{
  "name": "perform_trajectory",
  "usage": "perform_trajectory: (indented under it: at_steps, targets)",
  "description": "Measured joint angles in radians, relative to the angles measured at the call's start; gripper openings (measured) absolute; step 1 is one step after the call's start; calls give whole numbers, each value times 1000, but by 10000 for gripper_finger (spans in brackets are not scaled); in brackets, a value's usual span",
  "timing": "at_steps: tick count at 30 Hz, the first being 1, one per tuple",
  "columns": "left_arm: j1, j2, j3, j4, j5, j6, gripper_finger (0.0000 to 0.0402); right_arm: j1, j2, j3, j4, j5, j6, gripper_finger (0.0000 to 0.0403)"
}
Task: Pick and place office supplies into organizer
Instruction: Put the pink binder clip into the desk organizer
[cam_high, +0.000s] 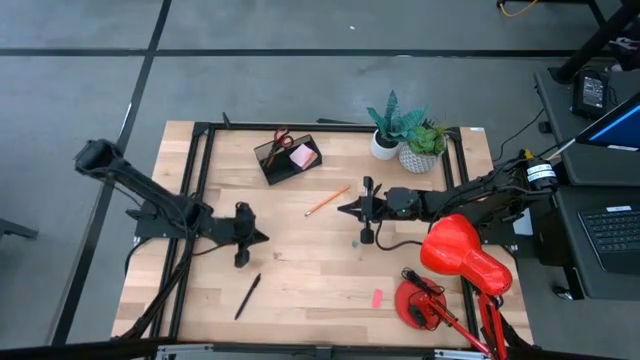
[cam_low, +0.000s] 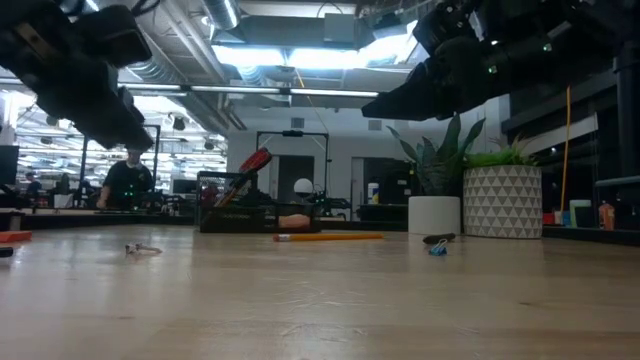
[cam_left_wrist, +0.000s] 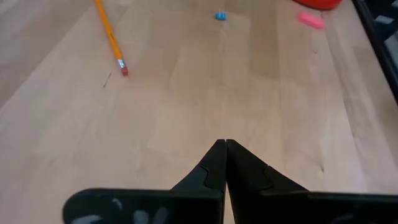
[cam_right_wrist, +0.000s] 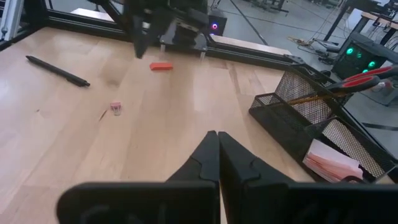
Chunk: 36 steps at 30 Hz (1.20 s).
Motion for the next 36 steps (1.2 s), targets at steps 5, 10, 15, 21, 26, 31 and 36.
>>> perform_trajectory:
  at_steps: [5,10,15,21,26,31,36]
  targets:
    - [-69,124,106,-87,-71,-63,1,0,0,0,0,0,1,1]
    - [-83,240,190,-136,-71,-110,3,0,0,0,-7,0,3,1]
    - [-83,330,256,-202,-69,-143,1,0,0,0,-7,0,1,1]
    - [-91,402,332,-297,-67,-145,3,-1,0,0,-8,0,0,1]
    - [-106,425,354,-345,-73,-150,4,-1,0,0,-8,-1,0,1]
    - [-119,425,355,-377,-73,-193,4,-1,0,0,-26,-1,0,1]
    - [-155,425,355,-376,-73,-241,3,-1,0,0,-42,-1,32,1]
